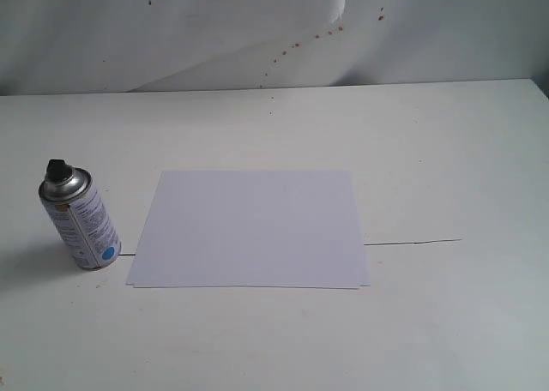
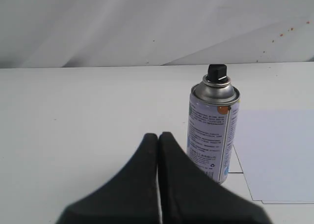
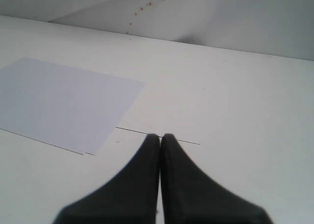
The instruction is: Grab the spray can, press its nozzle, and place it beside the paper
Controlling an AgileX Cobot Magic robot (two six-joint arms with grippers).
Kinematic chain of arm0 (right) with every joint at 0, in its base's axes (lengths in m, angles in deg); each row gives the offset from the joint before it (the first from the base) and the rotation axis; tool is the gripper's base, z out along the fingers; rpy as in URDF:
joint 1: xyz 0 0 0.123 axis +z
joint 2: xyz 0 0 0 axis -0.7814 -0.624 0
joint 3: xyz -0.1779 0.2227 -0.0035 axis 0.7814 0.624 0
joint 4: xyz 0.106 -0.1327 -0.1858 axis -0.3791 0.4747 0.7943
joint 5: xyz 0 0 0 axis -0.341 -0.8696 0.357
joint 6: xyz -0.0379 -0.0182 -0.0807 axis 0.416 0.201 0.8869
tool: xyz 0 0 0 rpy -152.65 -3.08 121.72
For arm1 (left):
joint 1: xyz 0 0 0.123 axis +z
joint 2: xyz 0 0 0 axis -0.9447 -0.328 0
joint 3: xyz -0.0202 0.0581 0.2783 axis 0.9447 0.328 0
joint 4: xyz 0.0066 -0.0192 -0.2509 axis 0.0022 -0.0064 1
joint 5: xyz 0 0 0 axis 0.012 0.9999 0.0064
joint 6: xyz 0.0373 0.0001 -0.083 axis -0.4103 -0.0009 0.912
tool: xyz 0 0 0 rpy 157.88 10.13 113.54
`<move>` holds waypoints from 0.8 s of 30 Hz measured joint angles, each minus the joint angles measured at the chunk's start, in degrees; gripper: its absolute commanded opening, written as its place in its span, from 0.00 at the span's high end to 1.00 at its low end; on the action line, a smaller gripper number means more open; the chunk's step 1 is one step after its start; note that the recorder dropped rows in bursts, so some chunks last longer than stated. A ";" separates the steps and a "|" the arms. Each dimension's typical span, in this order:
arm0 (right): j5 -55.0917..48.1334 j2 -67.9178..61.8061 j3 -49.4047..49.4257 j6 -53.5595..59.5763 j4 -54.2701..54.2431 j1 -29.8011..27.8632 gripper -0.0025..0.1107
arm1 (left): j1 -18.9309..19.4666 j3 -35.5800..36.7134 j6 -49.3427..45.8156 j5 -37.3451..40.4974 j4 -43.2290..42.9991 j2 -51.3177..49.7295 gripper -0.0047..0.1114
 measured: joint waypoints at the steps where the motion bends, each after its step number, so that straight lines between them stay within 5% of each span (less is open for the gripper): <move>1: 0.00 0.00 0.00 0.00 0.00 0.00 0.98 | 0.00 0.00 0.00 0.00 0.00 0.00 0.96; 16: 0.00 0.00 0.00 0.00 0.00 0.00 0.98 | 0.00 0.00 0.00 -0.51 -0.68 0.00 0.96; 24: 0.00 0.00 0.00 0.00 0.00 0.00 0.98 | 0.00 0.00 0.00 -13.55 -0.68 0.00 0.96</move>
